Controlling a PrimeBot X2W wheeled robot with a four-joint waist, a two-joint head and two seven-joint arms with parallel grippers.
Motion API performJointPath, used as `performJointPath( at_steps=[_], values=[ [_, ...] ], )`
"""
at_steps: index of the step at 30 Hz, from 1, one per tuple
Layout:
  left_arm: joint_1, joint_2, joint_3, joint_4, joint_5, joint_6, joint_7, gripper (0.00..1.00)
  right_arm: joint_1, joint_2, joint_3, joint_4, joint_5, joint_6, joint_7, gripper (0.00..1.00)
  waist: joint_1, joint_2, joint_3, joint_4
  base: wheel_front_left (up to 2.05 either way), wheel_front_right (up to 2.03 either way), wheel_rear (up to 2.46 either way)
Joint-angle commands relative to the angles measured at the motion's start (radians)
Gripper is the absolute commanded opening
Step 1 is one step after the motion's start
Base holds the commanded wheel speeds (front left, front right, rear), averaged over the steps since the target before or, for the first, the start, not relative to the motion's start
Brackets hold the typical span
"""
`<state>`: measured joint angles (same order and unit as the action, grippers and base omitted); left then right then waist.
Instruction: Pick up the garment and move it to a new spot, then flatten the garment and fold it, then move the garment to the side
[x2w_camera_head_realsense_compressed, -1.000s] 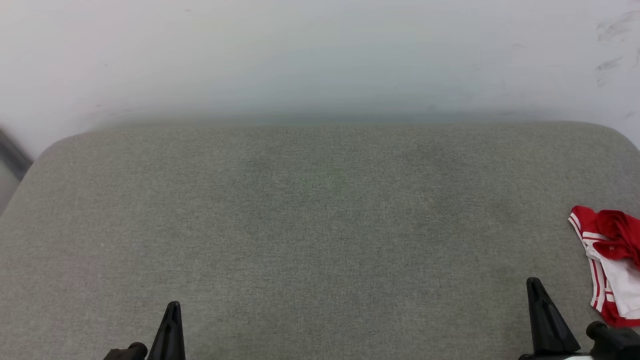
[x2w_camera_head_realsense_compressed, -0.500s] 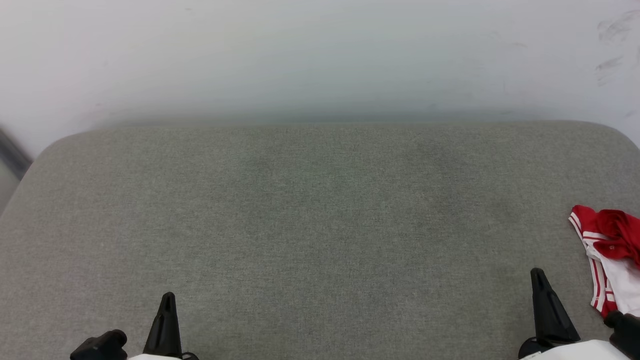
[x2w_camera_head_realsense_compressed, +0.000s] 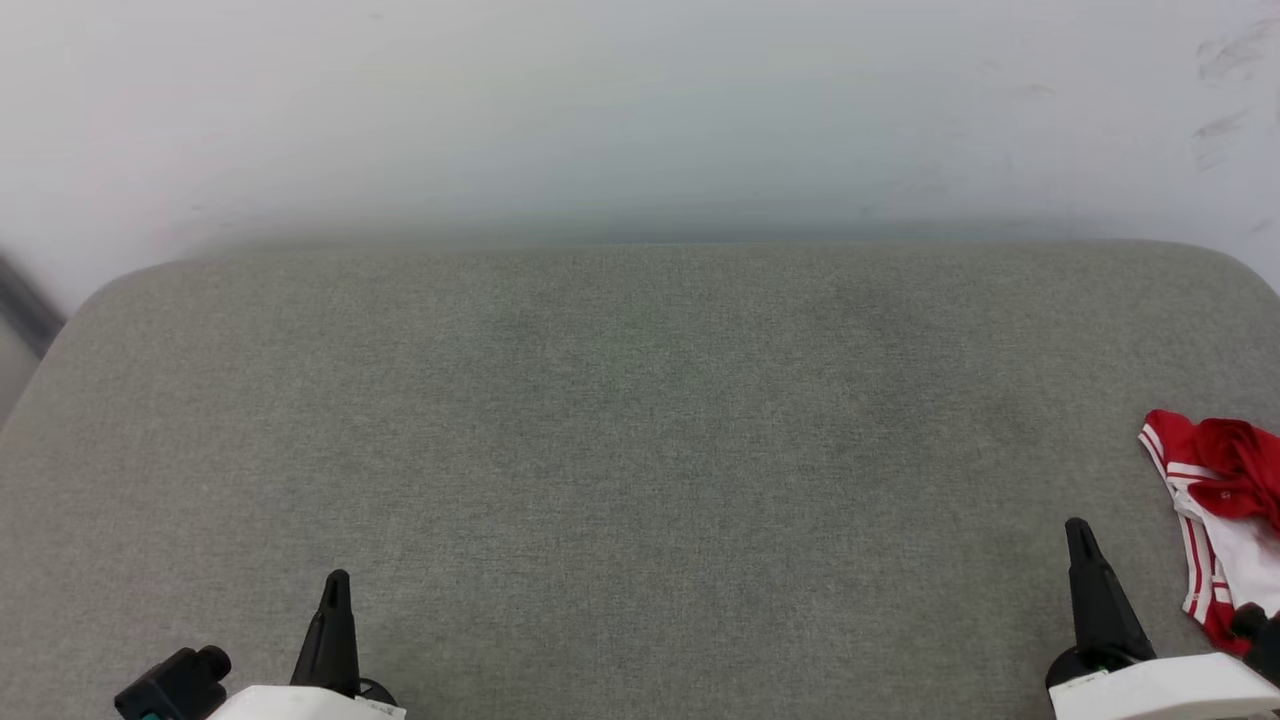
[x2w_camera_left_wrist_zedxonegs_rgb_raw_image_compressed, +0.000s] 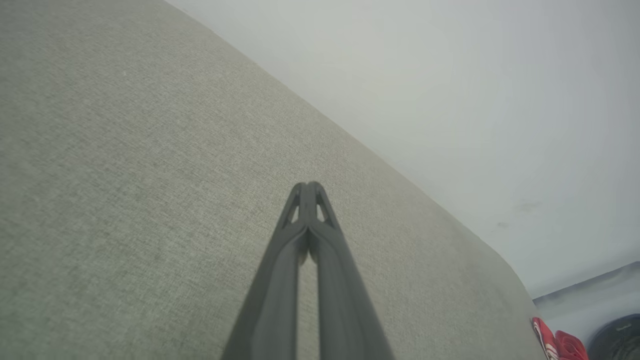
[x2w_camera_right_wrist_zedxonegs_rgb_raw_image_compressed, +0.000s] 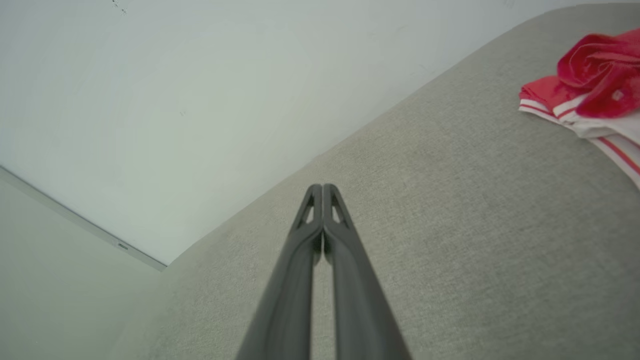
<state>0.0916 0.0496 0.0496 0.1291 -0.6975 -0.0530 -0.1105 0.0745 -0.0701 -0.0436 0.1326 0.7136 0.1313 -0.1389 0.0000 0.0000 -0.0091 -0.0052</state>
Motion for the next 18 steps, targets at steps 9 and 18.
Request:
performJointPath(
  at_steps=[9,18],
  values=[
    [-0.052,0.002,0.014,0.01,-0.155,-0.016,0.037,0.0,-0.052,-0.013,-0.001,0.009,0.163,0.0,0.034,0.0,0.0,0.0,0.001,0.001,0.0,0.0,0.0],
    [-0.075,0.002,0.022,0.026,-0.27,-0.026,0.066,0.0,-0.072,-0.014,-0.004,0.023,0.281,0.0,0.06,0.0,0.0,0.0,0.003,0.001,0.0,0.0,0.0]
  ],
)
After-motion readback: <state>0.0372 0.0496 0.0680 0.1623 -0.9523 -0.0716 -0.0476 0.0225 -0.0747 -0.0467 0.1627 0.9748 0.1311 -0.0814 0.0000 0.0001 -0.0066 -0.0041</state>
